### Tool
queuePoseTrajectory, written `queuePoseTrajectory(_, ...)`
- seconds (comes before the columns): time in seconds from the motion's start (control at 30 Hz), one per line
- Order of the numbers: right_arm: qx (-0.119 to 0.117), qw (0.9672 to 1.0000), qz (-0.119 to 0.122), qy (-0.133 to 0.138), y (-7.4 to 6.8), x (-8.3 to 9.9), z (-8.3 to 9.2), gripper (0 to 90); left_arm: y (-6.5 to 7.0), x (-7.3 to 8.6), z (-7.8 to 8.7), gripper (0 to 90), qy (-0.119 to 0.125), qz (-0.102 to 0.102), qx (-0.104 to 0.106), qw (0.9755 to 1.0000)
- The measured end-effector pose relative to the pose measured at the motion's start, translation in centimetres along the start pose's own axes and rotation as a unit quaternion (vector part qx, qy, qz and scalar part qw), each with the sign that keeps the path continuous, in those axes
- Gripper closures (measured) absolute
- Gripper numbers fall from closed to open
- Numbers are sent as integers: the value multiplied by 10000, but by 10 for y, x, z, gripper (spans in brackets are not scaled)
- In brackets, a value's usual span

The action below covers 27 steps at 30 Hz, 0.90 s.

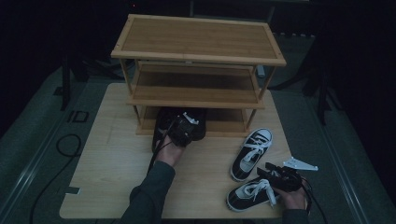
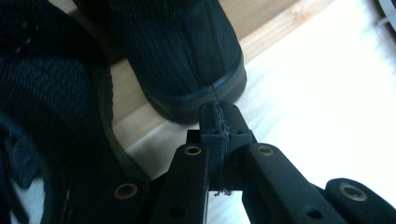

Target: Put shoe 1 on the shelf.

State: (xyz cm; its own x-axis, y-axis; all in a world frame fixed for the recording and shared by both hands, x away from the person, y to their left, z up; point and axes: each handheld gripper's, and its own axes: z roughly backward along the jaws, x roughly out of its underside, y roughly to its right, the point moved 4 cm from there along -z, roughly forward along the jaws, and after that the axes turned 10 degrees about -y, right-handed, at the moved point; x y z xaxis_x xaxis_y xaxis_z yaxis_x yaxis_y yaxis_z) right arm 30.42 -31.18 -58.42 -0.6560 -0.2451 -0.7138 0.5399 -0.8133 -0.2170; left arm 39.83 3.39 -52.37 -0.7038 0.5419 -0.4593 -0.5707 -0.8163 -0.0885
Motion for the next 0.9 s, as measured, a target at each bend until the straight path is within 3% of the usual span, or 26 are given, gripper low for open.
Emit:
queuePoseTrajectory(0.4, 7, 10000, -2, 4, 0, 0, 0, 448, -1, 38, 15, 891, 11, -165, 74, 9998)
queuePoseTrajectory(0.9, 23, 10000, -2, 10, 0, 0, 0, 447, -15, 80, 24, 888, -126, 15, -32, 9999)
